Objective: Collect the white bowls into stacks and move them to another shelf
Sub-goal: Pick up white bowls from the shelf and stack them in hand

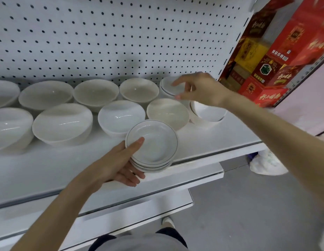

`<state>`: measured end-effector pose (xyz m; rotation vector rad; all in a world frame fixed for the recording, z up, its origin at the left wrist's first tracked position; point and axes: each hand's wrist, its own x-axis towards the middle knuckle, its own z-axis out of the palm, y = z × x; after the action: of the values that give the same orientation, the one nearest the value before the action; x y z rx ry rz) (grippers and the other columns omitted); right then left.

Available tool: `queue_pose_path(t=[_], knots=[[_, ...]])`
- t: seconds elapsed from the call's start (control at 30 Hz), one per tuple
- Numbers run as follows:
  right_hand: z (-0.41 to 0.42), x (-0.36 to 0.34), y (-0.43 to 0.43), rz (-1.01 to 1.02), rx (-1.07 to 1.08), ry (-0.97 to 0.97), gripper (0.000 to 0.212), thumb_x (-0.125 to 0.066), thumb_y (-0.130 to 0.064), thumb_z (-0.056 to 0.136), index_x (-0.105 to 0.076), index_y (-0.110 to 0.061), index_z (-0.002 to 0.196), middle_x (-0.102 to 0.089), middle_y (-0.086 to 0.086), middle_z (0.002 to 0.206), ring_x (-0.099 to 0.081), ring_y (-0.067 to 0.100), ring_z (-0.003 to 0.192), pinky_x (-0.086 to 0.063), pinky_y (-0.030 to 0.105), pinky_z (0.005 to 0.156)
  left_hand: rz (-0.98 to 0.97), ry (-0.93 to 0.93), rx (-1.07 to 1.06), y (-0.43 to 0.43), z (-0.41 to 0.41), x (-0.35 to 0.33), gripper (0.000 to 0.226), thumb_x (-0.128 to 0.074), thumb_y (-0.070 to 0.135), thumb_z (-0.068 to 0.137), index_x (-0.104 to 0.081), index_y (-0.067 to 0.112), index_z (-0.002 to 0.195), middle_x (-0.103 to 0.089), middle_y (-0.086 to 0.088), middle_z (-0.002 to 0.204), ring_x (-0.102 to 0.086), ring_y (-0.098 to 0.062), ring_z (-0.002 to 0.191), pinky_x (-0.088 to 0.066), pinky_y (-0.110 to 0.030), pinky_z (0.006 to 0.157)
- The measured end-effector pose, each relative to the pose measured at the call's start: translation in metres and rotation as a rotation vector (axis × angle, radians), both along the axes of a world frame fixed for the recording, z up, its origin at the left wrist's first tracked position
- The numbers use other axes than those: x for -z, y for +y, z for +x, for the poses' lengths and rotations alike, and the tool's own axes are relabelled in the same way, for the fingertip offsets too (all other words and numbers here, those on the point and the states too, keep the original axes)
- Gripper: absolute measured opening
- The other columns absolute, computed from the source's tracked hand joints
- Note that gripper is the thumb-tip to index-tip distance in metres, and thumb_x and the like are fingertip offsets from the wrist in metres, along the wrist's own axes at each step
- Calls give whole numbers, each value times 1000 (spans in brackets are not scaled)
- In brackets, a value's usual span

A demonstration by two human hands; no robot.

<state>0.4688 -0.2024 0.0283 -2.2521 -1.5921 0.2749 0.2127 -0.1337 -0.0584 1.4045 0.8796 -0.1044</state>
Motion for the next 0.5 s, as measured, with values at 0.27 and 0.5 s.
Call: queue_pose_path(t=[0.27,0.5], knots=[[81,3,75,-246,-92,-200,47,-70,-34,85,-58,-17,127,-58,7,118,-55,25,109,-38,26,83,54,47,-52,-6,2,-2,68,-50,67,71,-52,17,117,-72,-24,75,-69,-29,60,-61,-43,71],[115,30,112,-334,-115,-216,57,-76,-30,81,-54,-14,131,-57,9,127,-55,26,114,-41,32,95,64,62,-56,-5,3,-7,118,-62,92,12,-57,20,106,-72,-24,75,-71,-31,62,-61,-38,62]])
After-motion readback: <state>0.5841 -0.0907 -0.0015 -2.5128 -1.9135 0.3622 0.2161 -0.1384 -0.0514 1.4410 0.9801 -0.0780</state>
